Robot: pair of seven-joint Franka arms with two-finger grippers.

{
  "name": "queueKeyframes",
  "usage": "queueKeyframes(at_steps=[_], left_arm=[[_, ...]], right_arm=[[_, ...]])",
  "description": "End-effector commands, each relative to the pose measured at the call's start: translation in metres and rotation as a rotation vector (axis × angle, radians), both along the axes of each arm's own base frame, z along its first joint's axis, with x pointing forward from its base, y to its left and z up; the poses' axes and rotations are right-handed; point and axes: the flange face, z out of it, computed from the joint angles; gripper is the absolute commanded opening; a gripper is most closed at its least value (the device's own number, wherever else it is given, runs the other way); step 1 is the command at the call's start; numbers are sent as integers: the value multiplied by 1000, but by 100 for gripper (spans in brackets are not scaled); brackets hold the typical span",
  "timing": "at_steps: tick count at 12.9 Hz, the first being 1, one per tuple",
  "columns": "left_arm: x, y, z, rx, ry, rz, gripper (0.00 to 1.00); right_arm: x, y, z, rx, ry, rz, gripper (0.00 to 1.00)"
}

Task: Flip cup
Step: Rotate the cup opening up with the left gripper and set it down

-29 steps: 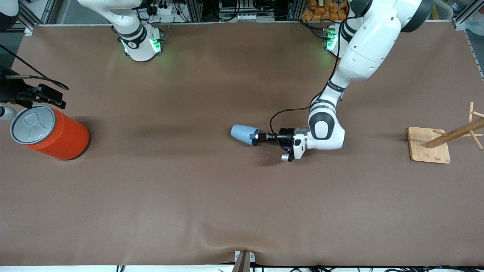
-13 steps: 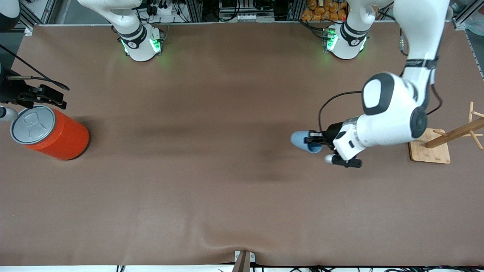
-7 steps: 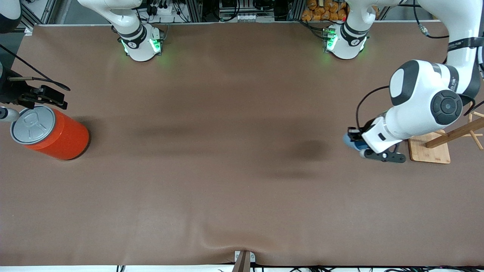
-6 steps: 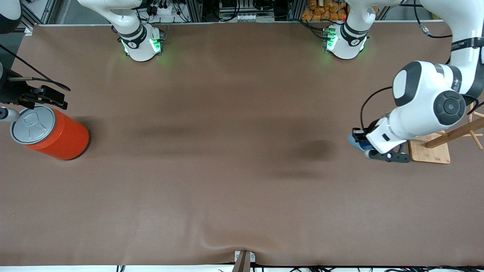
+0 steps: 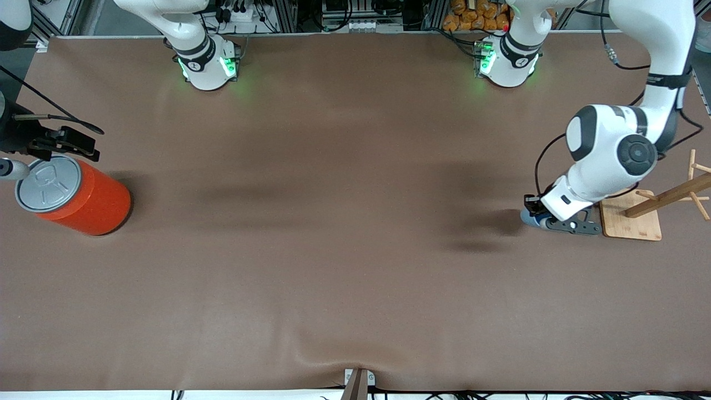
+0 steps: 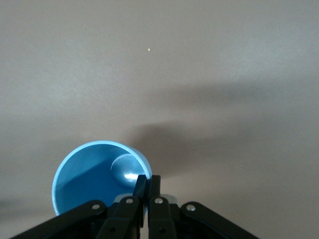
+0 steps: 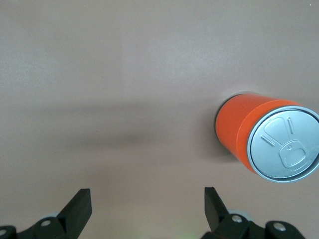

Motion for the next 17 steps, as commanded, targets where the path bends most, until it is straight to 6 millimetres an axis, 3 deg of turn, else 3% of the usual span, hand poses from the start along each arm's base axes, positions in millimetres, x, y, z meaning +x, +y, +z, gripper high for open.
queueKeyframes(at_steps=[1,2,3,4,5,11,12,17], left_arm=[[-13,-5,-1,10,-43,-13,0],[-10,-12,-3,5,-57,-13,0],[-10,-25,-3,1,-56,7,6],[-12,-36,-4,-2,-50,38,45],[-12,-38,-5,-2,-47,39,99],[-7,-33,7,1,-35,55,100],[-1,-33,21,7,-10,52,100],[47,-46,131,15,56,30,100]], right_arm=[[-1,1,1,11,-8,-15,100],[-1,1,1,11,-8,-15,100],[-1,1,1,11,-8,-15,100],[-1,1,1,11,-8,-15,100],[-1,1,2,11,-10,-15,100],[-1,2,1,11,-8,-13,100],[-1,2,1,11,-8,-12,100],[-1,2,3,11,-13,-9,100]])
